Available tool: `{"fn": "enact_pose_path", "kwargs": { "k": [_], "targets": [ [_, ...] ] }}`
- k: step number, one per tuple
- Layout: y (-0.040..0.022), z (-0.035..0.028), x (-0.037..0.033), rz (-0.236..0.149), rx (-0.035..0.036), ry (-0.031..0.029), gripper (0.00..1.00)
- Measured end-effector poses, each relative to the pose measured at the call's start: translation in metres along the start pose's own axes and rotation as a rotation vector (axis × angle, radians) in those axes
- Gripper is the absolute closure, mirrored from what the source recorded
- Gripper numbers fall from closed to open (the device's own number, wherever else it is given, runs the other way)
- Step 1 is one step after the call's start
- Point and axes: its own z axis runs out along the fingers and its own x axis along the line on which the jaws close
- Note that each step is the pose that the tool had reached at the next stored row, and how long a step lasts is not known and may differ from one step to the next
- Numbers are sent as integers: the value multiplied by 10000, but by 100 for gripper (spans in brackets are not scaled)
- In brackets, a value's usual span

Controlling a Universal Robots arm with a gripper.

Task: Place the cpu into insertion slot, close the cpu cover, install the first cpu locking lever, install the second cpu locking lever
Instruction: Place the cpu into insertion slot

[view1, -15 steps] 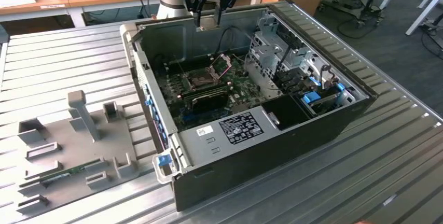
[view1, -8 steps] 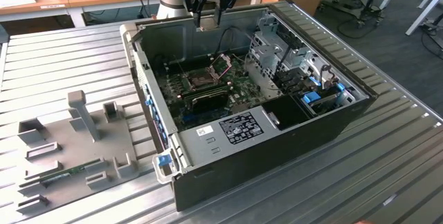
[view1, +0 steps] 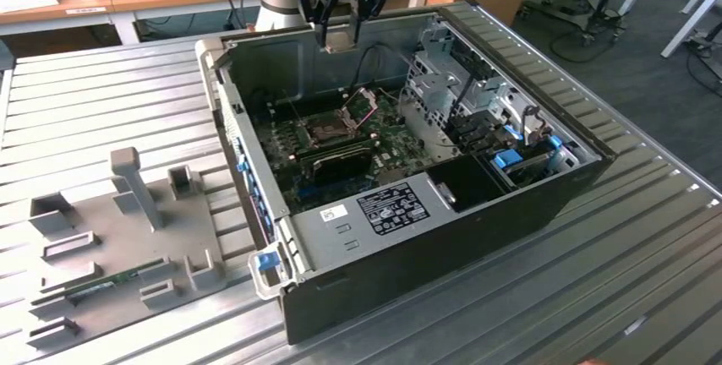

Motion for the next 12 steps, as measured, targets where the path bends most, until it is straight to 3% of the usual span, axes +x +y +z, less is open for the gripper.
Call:
{"fn": "enact_pose_path", "kwargs": {
  "k": [12],
  "targets": [
    [-2,25,-1,21,-1,-2,46]
  ]
}}
